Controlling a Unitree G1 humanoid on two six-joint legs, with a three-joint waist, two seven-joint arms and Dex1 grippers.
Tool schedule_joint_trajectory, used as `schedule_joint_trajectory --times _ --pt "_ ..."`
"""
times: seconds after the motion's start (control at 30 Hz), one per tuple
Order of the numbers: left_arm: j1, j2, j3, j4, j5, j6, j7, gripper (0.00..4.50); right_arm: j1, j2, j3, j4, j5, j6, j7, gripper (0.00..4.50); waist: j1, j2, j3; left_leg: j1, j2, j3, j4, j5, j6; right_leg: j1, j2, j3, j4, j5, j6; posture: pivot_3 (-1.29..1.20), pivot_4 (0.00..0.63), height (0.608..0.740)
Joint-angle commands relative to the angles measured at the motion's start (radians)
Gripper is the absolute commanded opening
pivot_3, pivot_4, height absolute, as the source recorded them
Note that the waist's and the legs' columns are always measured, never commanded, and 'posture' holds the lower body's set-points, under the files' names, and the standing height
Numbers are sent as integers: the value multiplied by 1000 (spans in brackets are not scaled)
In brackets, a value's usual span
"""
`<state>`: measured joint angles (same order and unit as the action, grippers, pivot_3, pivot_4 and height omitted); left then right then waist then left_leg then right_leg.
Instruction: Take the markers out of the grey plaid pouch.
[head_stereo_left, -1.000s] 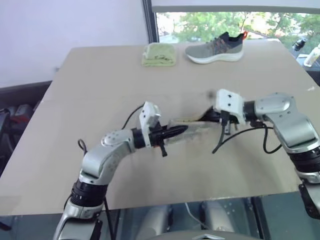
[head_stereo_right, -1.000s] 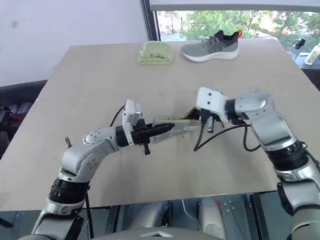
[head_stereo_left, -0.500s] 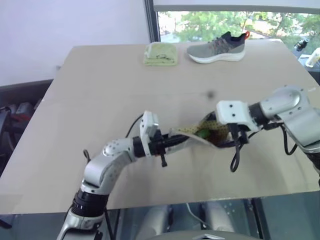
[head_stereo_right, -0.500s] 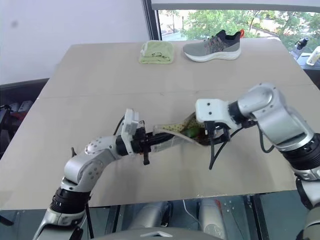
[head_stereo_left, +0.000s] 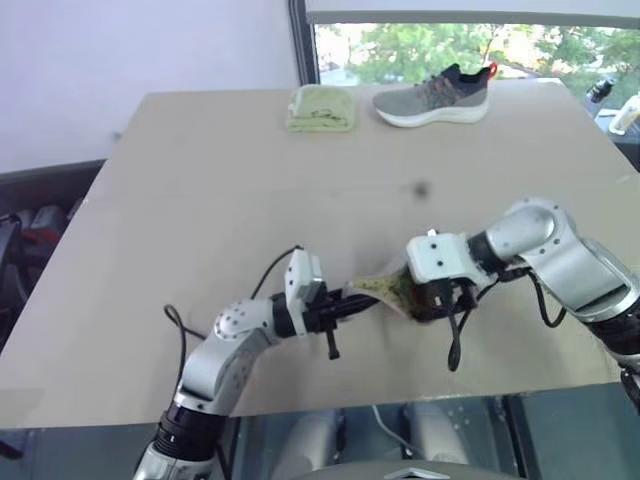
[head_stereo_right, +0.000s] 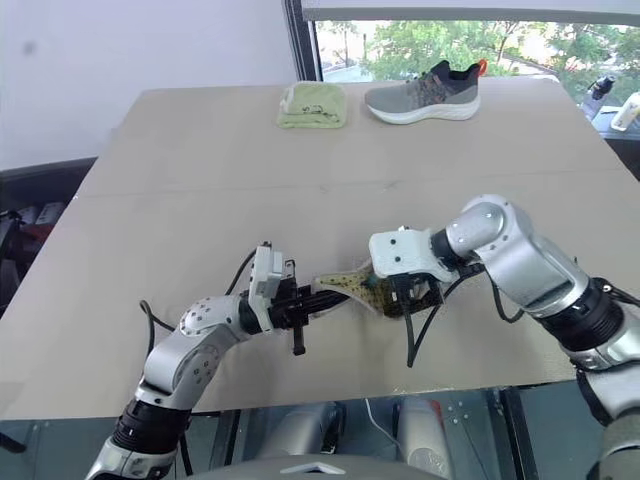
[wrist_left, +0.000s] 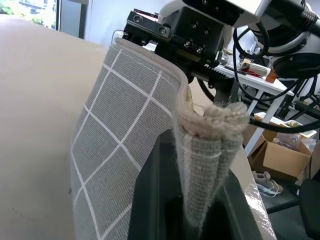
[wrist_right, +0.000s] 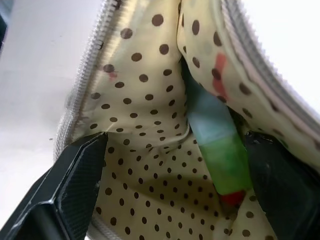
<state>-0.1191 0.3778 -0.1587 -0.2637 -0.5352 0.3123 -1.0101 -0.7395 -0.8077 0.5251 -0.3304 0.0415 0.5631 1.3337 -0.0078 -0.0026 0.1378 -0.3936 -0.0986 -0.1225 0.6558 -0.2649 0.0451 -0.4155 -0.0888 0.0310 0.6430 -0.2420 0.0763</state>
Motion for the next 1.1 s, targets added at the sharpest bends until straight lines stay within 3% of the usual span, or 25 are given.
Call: schedule_joint_trajectory --times 0.03,0.27,0.43,0.57,0.67,0.8,0.97,1.1 --pt "-11 -3 12 -12 -22 -23 -20 0 4 46 30 38 -40 -71 -26 4446 -2 0 0 0 0 0 0 0 0 0 0 0 0 0 0 0 150 740" --pt "-30 0 9 11 -42 2 -47 0 -18 127 43 146 -125 -214 -64 4446 -3 0 0 0 0 0 1 0 0 0 1 0 0 0 0 0 150 740" --pt "-36 9 19 -4 -106 70 -74 0 -58 118 10 176 -160 -255 -46 4446 -4 0 0 0 0 -1 1 0 0 0 1 0 1 0 0 0 150 740" --pt "-45 24 47 -22 -199 163 -94 0 -90 79 -27 135 -138 -233 1 4446 -4 0 0 0 0 -1 1 0 0 0 1 -1 1 0 0 0 150 740" --pt "-66 37 61 -16 -295 266 -110 0 -114 -6 -39 28 -85 -136 117 4446 0 1 1 -1 0 -2 1 0 0 0 1 -2 0 0 0 0 150 740" --pt "-80 43 62 -19 -334 306 -127 0 -140 -56 -46 -34 -40 -60 169 4446 -2 1 1 -3 0 -4 3 0 0 0 0 -3 0 0 0 0 150 740" --pt "-78 38 48 -16 -321 304 -136 0 -161 -90 -39 -61 -6 -7 189 4446 -3 1 1 -2 0 -4 3 0 0 0 0 -3 0 0 0 0 150 740" --pt "-74 36 5 44 -183 182 -138 0 -160 -65 -23 -46 25 16 179 4446 -2 1 1 -2 0 -3 3 0 0 0 0 -3 0 0 0 0 150 740"
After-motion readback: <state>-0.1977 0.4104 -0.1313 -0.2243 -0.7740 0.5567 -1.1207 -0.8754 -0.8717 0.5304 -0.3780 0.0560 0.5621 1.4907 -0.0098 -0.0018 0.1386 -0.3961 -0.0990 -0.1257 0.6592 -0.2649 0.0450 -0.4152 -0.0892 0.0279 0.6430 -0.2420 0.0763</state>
